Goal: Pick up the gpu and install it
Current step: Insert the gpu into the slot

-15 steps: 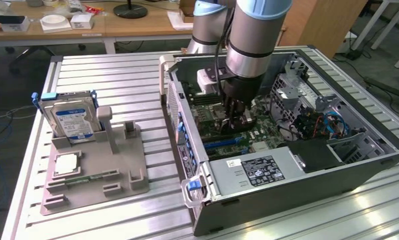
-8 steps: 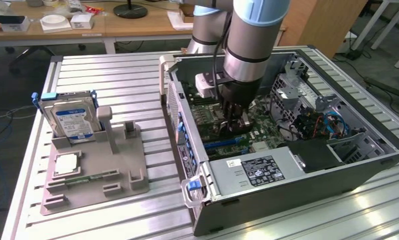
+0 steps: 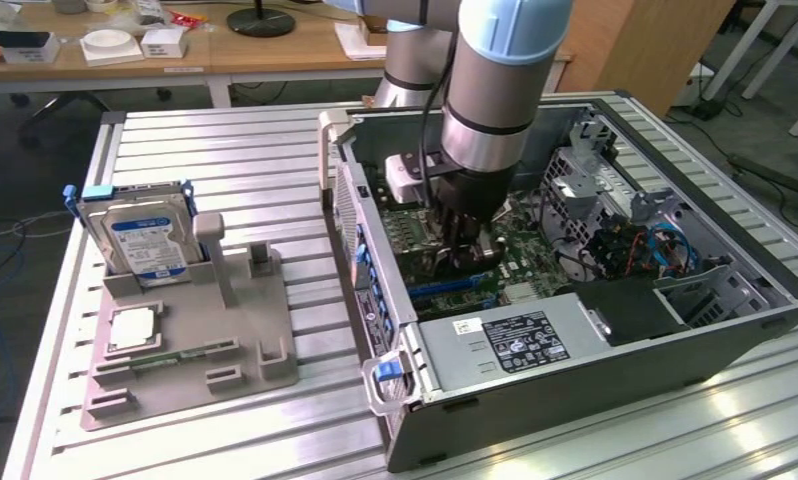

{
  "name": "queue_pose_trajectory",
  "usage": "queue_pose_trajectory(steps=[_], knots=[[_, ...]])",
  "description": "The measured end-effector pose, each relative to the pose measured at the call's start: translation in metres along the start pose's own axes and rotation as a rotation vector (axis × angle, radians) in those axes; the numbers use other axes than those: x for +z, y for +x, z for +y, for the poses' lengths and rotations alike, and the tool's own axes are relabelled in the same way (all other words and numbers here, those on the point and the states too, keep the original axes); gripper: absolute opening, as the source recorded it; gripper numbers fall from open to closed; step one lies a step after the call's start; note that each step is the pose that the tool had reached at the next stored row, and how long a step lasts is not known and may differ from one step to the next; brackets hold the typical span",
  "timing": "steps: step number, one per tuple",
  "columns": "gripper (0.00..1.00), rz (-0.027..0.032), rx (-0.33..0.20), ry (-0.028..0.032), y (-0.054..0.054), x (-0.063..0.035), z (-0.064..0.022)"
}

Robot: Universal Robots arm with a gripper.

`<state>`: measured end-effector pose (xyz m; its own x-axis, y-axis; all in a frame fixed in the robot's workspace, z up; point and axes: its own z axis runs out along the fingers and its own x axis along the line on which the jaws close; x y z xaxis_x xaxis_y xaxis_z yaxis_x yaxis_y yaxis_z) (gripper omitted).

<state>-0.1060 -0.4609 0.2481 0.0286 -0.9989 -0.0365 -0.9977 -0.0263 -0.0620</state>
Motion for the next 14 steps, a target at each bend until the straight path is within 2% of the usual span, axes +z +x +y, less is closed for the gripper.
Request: queue_pose_trajectory(steps=[14], knots=[[0.27, 0.0000, 0.000, 0.0000, 0.0000, 0.0014, 0.0009]])
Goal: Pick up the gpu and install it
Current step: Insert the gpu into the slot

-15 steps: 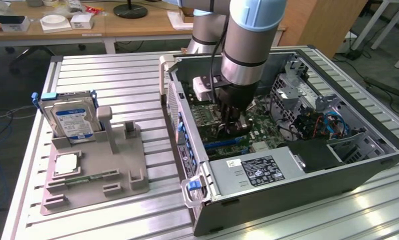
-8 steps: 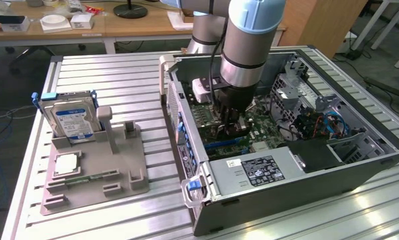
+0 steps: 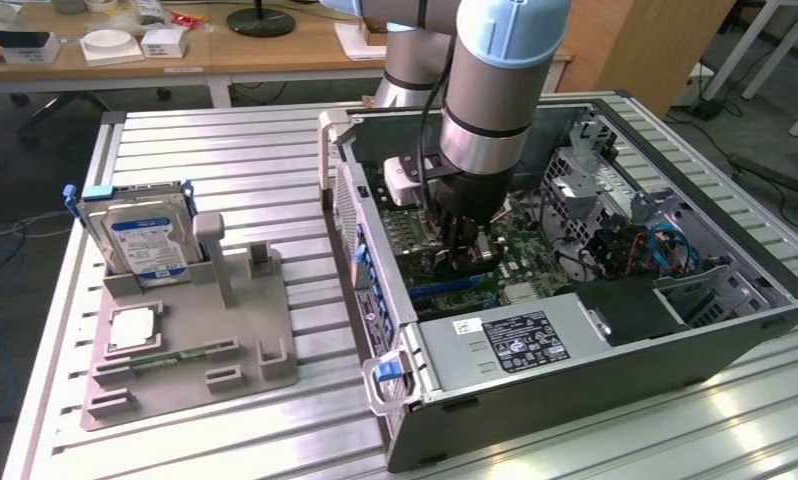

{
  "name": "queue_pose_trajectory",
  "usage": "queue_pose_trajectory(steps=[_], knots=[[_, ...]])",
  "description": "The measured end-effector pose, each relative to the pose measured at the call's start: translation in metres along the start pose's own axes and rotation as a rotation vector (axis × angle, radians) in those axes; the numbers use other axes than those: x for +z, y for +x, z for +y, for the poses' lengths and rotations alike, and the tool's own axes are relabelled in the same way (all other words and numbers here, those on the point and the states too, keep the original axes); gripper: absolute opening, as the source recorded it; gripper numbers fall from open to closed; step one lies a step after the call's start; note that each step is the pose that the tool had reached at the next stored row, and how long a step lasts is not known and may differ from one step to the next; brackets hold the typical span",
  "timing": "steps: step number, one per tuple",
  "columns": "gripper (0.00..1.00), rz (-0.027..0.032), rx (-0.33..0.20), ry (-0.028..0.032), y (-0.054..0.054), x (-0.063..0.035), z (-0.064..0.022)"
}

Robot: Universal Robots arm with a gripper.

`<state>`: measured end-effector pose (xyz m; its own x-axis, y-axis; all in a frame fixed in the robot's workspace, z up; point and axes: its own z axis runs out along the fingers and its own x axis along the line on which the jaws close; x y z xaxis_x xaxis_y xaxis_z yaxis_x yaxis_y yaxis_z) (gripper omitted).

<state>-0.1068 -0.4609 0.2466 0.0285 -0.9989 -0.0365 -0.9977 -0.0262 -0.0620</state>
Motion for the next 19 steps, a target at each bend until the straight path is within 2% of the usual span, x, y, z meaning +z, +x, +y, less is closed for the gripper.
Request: queue_pose_trajectory(steps=[19], knots=[[0.27, 0.0004, 0.009, 0.0004, 0.0002, 0.0037, 0.0003]])
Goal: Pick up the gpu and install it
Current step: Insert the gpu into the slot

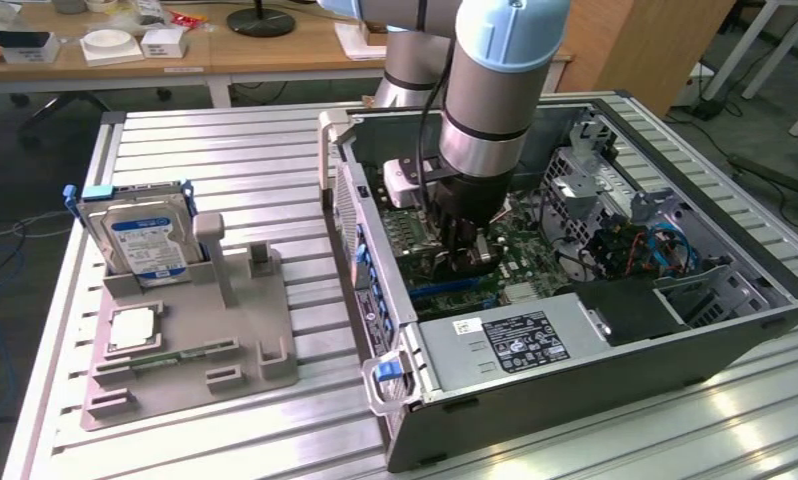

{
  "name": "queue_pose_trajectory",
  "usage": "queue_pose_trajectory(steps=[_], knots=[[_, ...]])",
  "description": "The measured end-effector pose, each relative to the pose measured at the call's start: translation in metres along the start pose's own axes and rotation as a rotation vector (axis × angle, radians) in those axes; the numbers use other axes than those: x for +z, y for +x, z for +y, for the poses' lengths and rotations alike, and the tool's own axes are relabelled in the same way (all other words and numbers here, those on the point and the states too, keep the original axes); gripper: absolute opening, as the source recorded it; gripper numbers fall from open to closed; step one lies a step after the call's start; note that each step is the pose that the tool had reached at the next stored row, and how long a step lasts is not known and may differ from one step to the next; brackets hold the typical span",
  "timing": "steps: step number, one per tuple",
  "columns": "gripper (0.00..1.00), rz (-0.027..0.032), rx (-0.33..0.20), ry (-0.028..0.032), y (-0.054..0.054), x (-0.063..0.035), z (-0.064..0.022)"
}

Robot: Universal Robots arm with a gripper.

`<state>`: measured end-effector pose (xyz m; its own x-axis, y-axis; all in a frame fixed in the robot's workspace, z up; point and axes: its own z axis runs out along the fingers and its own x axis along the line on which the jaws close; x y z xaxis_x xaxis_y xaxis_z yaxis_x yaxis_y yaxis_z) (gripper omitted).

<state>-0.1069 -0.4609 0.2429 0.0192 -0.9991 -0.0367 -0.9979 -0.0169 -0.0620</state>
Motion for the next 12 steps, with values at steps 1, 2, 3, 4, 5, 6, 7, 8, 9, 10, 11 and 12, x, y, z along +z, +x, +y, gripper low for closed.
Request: queue_pose_trajectory(steps=[1, 2, 3, 4, 5, 6, 7, 8, 9, 10, 11, 12], knots=[[0.27, 0.0001, 0.001, 0.0000, 0.0000, 0.0003, 0.0000], [0.27, 0.0002, 0.001, 0.0000, 0.0000, 0.0003, 0.0000], [0.27, 0.0002, 0.001, 0.0000, 0.0000, 0.0003, 0.0000], [0.27, 0.0003, 0.001, 0.0000, 0.0001, 0.0003, 0.0000], [0.27, 0.0002, 0.001, 0.0000, 0.0005, 0.0003, 0.0000], [0.27, 0.0001, 0.001, 0.0000, 0.0011, 0.0004, 0.0000], [0.27, 0.0001, 0.001, 0.0000, 0.0014, 0.0005, 0.0001], [0.27, 0.0002, 0.001, 0.0000, 0.0014, 0.0005, 0.0001], [0.27, 0.0002, 0.001, 0.0000, 0.0014, 0.0005, 0.0001], [0.27, 0.0002, 0.001, 0.0000, 0.0015, 0.0005, 0.0000], [0.27, 0.0003, 0.001, 0.0000, 0.0015, 0.0005, 0.0000], [0.27, 0.0003, 0.001, -0.0001, 0.0015, 0.0005, 0.0000]])
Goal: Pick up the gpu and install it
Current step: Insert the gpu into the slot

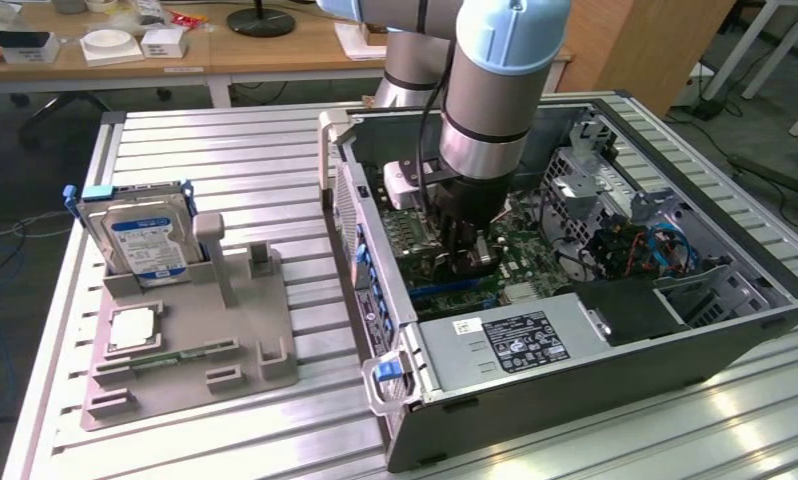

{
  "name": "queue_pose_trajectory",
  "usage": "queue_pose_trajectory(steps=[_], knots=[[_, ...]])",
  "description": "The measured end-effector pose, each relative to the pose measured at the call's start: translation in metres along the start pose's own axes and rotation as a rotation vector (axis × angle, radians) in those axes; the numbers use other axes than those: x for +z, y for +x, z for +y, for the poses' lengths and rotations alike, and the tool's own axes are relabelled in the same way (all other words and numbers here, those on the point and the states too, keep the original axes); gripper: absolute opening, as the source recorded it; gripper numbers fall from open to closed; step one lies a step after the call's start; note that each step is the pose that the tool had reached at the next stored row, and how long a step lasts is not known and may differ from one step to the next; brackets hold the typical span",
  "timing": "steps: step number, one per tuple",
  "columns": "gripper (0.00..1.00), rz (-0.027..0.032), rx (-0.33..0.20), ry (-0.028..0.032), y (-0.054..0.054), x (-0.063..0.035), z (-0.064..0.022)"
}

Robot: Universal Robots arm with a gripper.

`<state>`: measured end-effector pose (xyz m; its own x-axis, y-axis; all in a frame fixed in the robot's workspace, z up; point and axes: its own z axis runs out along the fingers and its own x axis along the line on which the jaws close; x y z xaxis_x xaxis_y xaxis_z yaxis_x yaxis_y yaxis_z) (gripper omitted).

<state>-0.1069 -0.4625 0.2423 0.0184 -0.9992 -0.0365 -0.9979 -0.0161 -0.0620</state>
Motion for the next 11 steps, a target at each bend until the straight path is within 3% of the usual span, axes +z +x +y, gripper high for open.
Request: queue_pose_trajectory(steps=[11], knots=[[0.27, 0.0004, 0.008, 0.0003, 0.0001, 0.0026, 0.0001]])
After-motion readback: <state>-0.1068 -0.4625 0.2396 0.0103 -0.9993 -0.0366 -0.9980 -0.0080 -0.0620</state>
